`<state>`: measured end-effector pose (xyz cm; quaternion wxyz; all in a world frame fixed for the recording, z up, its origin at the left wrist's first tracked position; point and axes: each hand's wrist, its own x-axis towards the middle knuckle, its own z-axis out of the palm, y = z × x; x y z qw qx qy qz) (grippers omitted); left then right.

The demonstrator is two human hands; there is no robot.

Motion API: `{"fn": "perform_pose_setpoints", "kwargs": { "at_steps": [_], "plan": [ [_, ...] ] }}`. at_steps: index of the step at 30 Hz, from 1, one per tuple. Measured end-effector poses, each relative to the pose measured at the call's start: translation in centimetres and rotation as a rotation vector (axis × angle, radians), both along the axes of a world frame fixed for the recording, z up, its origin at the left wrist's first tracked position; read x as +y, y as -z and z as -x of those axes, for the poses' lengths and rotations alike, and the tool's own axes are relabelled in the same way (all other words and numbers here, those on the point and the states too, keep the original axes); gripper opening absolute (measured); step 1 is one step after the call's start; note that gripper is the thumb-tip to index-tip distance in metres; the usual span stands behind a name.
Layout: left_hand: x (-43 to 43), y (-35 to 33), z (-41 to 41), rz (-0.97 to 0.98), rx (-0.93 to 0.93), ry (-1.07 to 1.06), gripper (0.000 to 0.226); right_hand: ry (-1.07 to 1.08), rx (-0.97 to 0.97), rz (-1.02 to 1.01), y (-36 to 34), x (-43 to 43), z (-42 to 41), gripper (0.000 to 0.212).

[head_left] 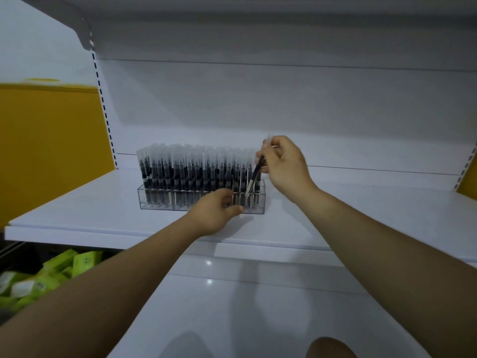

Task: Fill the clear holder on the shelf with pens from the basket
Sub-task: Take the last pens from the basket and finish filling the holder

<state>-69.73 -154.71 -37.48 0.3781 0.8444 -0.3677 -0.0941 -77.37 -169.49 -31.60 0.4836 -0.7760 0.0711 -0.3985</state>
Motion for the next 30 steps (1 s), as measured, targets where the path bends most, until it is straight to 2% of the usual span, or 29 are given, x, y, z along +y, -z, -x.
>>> {"fn": "perform_pose_setpoints", "kwargs": {
  "at_steps": [6, 9, 12, 30],
  "plan": [
    [2.7, 3.4, -0.7, -0.345, -0.283, -0.080, 0.066, 0.097, 0.016, 0.005, 0.1, -2.2, -0.9, 0.011],
    [3.3, 4.1, -0.8, -0.451, -0.408, -0.089, 0.067, 0.101, 0.056, 0.018, 0.4, -2.3, -1.4, 0.013],
    [3.7, 4.6, -0.9, -0.518, -0.456, -0.089, 0.067, 0.101, 0.071, 0.034, 0.5, -2.1, -1.7, 0.017],
    [3.6, 5.6, -0.9, -0.542, -0.517, -0.119, 0.069, 0.186, 0.217, 0.197, 3.3, -1.9, -3.3, 0.027]
  ]
}}
